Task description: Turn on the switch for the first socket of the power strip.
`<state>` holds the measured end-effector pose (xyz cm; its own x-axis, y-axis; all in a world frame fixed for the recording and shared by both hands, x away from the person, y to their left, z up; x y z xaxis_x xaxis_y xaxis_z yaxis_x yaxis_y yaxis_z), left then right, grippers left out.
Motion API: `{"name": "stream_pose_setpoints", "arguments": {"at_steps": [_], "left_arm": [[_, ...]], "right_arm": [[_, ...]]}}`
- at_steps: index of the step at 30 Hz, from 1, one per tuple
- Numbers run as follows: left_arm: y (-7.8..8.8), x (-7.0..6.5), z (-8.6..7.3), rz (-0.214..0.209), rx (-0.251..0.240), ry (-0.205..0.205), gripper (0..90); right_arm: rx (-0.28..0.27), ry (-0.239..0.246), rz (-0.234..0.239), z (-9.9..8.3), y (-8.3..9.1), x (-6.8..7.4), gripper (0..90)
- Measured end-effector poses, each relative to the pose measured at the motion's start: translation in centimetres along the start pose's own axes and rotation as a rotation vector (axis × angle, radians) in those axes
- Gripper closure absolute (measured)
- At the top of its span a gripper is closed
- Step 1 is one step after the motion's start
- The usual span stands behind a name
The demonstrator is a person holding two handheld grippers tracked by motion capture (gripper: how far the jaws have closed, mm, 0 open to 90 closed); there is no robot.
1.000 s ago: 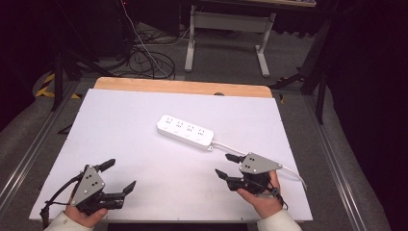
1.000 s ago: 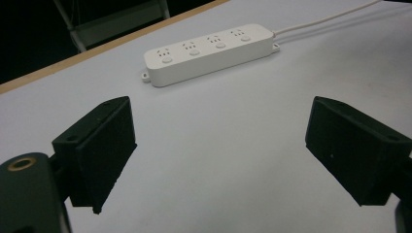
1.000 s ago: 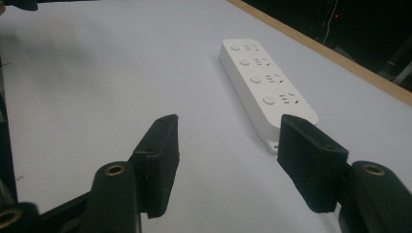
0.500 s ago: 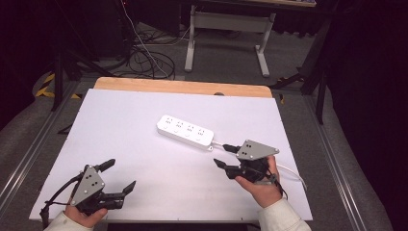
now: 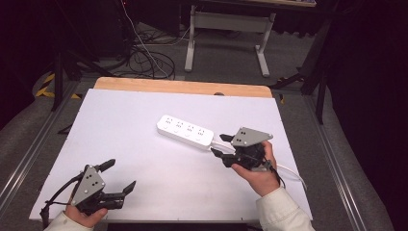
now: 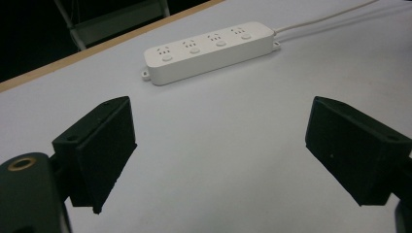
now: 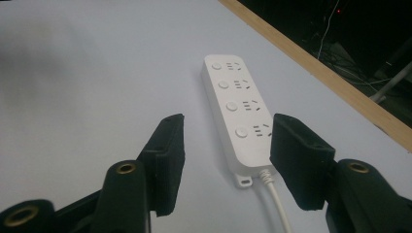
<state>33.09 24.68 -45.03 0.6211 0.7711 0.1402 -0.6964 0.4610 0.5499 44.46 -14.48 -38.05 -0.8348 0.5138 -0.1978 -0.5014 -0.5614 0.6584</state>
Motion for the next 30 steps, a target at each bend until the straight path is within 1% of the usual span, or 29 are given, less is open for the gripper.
{"name": "stream_pose_setpoints", "arguments": {"at_steps": [6,7,10,11,14,15,18,19,20,21,22,23,24,25,27,28,30], "left_arm": [[0.0,0.0,0.0,-0.004,0.003,-0.002,11.4],[0.0,0.0,0.0,-0.004,0.003,-0.002,11.4],[0.0,0.0,0.0,-0.001,0.0,-0.001,11.4],[0.0,0.0,0.0,-0.001,0.0,-0.001,11.4],[0.0,0.0,0.0,-0.001,0.003,-0.002,11.4],[0.0,0.0,0.0,-0.001,0.003,-0.001,11.4],[0.0,0.0,0.0,-0.001,0.003,-0.001,11.4],[0.0,0.0,0.0,-0.002,0.004,0.0,11.4],[0.0,0.0,0.0,-0.004,0.005,0.002,11.4],[0.0,0.0,0.0,-0.004,0.006,0.002,11.4],[0.0,0.0,0.0,-0.003,0.006,0.0,11.4],[0.0,0.0,0.0,-0.003,0.006,0.0,11.4],[-0.1,0.0,0.0,-0.002,0.007,0.0,11.4],[-0.1,0.0,0.0,-0.003,0.008,0.001,11.4],[-0.1,-0.1,-0.1,-0.003,0.009,0.001,11.5],[-0.1,-0.1,0.0,-0.003,0.008,0.001,11.5],[-0.1,0.0,-0.1,-0.004,0.009,0.002,11.4]], "right_arm": [[0.011,-0.001,0.003,0.6,-0.5,-0.5,48.4],[0.012,-0.009,0.004,0.7,-0.6,-0.6,49.0],[0.028,-0.019,0.019,1.0,-1.0,-1.0,52.7],[0.031,-0.028,0.02,1.1,-1.1,-1.1,53.0],[0.037,-0.03,0.023,1.4,-1.3,-1.4,55.3],[0.039,-0.026,0.025,1.5,-1.3,-1.5,57.5],[0.051,-0.016,0.045,1.8,-1.5,-1.6,69.9],[0.059,-0.024,0.066,1.9,-1.7,-1.9,78.7],[0.059,-0.024,0.066,1.9,-1.7,-1.9,78.7],[0.067,-0.034,0.07,2.0,-1.8,-2.0,84.4],[0.087,-0.047,0.073,2.3,-2.0,-2.4,90.0],[0.101,-0.047,0.069,2.4,-2.1,-2.5,90.0],[0.101,-0.047,0.069,2.4,-2.1,-2.5,90.0],[0.124,-0.052,0.073,2.7,-2.4,-2.8,90.0],[0.131,-0.051,0.071,2.8,-2.6,-3.0,90.0],[0.146,-0.061,0.088,3.0,-3.0,-3.2,90.0],[0.151,-0.063,0.09,3.1,-3.3,-3.4,90.0]]}}
Point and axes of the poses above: each handheld gripper's, and its own axes: y roughly backward along the jaws, z roughly out of its top, x roughly to its left, the point moved 1 cm from there along -y, roughly forward along the jaws, and after that the axes turned 10 degrees about x, right-handed, at the moved point
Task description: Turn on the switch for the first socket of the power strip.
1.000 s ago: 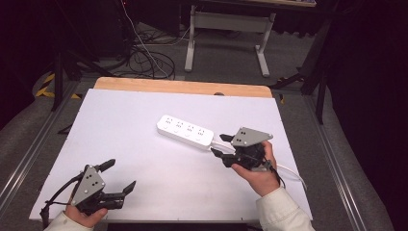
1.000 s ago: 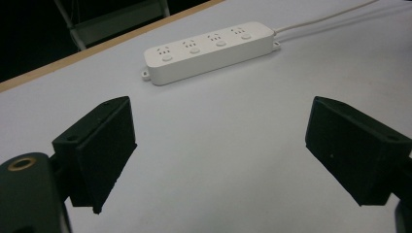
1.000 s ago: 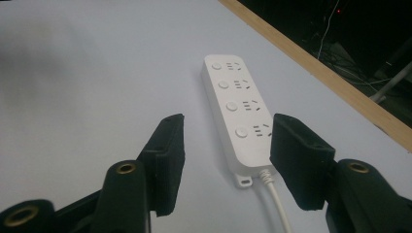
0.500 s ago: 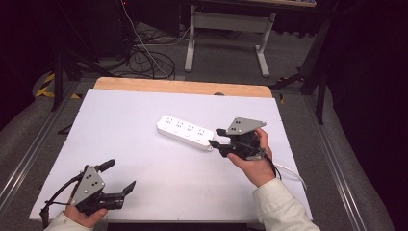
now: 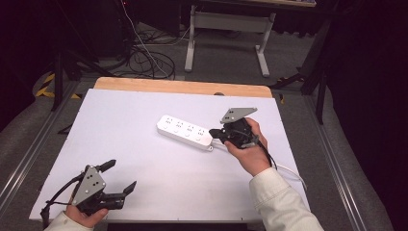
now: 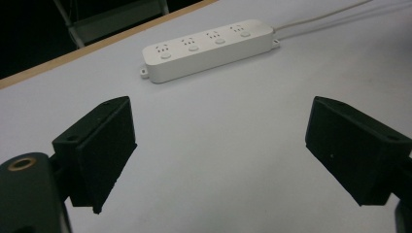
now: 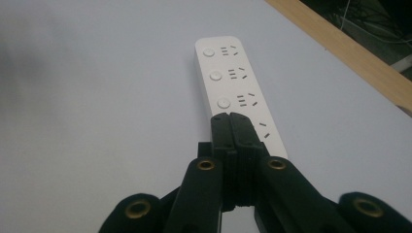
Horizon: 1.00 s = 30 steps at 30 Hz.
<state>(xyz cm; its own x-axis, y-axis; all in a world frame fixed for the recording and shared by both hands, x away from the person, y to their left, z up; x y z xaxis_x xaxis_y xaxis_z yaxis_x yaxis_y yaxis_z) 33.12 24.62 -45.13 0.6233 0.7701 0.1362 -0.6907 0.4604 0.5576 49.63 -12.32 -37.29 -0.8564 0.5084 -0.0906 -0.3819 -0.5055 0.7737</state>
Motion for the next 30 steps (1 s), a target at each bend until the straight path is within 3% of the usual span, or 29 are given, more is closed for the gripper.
{"name": "stream_pose_setpoints", "arguments": {"at_steps": [14,25,30], "left_arm": [[0.0,0.1,0.0,0.005,0.004,-0.002,11.5],[0.0,0.1,0.0,0.005,0.004,-0.004,11.4],[0.0,0.1,0.0,0.005,0.005,-0.003,11.4]], "right_arm": [[0.107,-0.081,0.041,0.7,-3.9,-1.7,90.0],[0.108,-0.156,0.09,0.8,-6.3,-2.5,90.0],[0.104,-0.162,0.093,0.8,-7.3,-2.6,90.0]]}}
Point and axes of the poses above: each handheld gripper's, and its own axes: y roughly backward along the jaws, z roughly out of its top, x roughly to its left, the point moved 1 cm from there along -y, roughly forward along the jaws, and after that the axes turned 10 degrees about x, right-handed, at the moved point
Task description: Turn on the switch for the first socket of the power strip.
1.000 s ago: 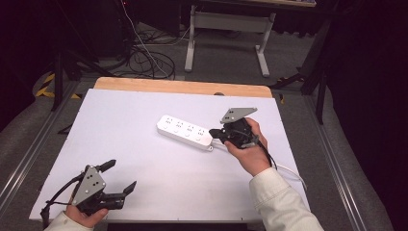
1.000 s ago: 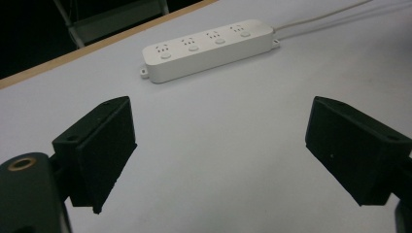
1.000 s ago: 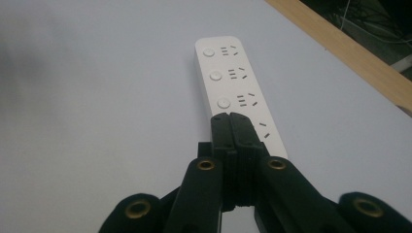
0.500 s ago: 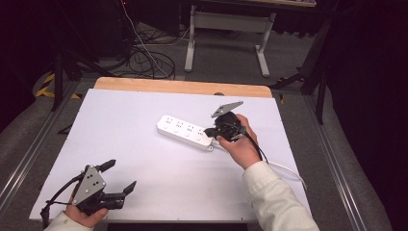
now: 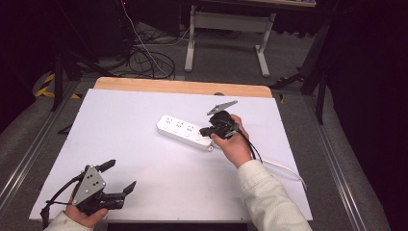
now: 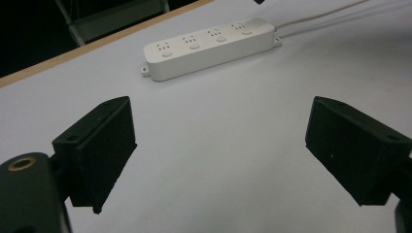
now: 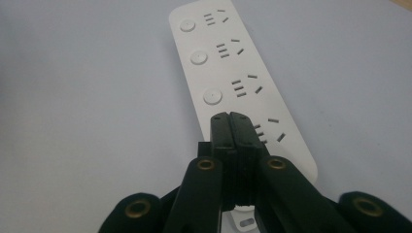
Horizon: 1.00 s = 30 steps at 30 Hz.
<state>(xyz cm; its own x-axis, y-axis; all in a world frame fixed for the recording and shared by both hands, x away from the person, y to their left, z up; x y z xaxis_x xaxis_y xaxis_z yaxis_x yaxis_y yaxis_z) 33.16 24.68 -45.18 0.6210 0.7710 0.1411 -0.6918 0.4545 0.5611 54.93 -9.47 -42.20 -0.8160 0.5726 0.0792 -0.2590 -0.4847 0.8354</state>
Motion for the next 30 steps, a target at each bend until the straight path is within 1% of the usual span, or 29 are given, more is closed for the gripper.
{"name": "stream_pose_setpoints", "arguments": {"at_steps": [6,12,15,18,30], "left_arm": [[0.0,0.0,0.0,0.0,0.0,-0.001,11.5],[0.0,0.0,0.0,0.001,0.0,-0.003,11.4],[0.0,0.0,0.0,0.0,0.001,-0.001,11.4],[0.0,0.0,0.0,0.002,0.001,-0.002,11.4],[0.0,0.0,0.0,0.002,0.001,-0.003,11.4]], "right_arm": [[0.004,-0.009,-0.015,0.0,-1.0,-0.2,90.0],[0.014,0.0,-0.027,0.1,-1.9,-0.1,90.0],[0.014,0.007,-0.034,0.1,-2.2,0.0,90.0],[0.018,0.015,-0.051,0.0,-2.5,0.1,90.0],[0.034,0.028,-0.066,-0.1,-3.4,0.4,90.0]]}}
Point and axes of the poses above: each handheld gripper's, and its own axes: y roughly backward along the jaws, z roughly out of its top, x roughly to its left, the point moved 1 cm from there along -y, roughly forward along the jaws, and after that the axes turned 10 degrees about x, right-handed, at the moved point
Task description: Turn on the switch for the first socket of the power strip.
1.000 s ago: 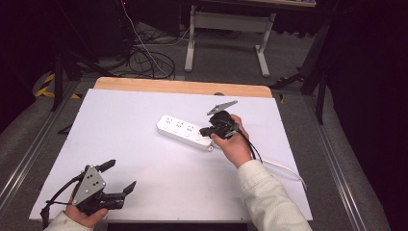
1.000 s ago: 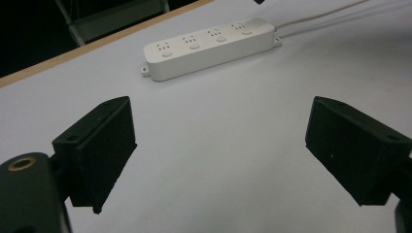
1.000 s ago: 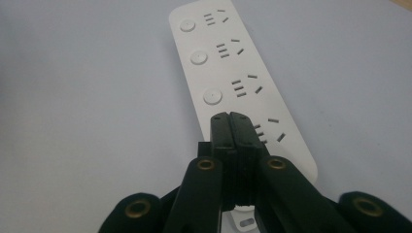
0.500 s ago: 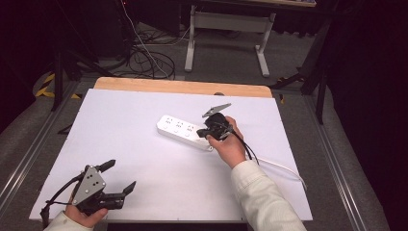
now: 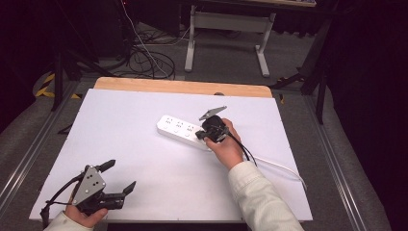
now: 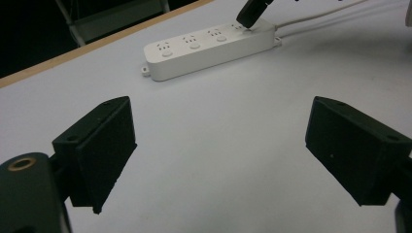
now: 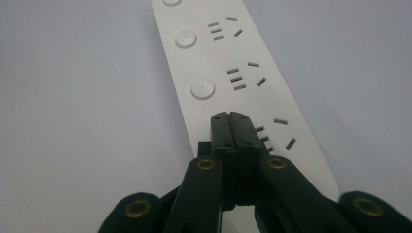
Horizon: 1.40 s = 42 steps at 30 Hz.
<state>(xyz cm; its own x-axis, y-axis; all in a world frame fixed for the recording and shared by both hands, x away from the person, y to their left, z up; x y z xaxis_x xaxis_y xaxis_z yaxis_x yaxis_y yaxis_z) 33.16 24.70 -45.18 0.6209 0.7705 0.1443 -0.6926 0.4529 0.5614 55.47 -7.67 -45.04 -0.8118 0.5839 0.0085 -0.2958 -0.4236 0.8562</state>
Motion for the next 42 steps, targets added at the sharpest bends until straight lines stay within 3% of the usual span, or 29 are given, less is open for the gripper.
{"name": "stream_pose_setpoints", "arguments": {"at_steps": [22,24,35,42], "left_arm": [[0.01,-0.02,0.0,0.0,0.0,0.001,11.5],[0.03,-0.03,-0.01,-0.001,0.001,0.003,11.5],[0.02,-0.05,0.0,0.0,0.001,-0.001,11.5],[0.02,-0.06,0.01,-0.001,0.0,0.0,11.5]], "right_arm": [[0.0,0.026,-0.037,-0.09,-0.42,0.68,90.0],[0.002,0.031,-0.071,-0.06,-0.44,0.74,90.0],[0.002,0.011,-0.053,-0.19,-0.51,0.53,90.0],[0.007,0.023,-0.071,-0.12,-0.58,0.78,90.0]]}}
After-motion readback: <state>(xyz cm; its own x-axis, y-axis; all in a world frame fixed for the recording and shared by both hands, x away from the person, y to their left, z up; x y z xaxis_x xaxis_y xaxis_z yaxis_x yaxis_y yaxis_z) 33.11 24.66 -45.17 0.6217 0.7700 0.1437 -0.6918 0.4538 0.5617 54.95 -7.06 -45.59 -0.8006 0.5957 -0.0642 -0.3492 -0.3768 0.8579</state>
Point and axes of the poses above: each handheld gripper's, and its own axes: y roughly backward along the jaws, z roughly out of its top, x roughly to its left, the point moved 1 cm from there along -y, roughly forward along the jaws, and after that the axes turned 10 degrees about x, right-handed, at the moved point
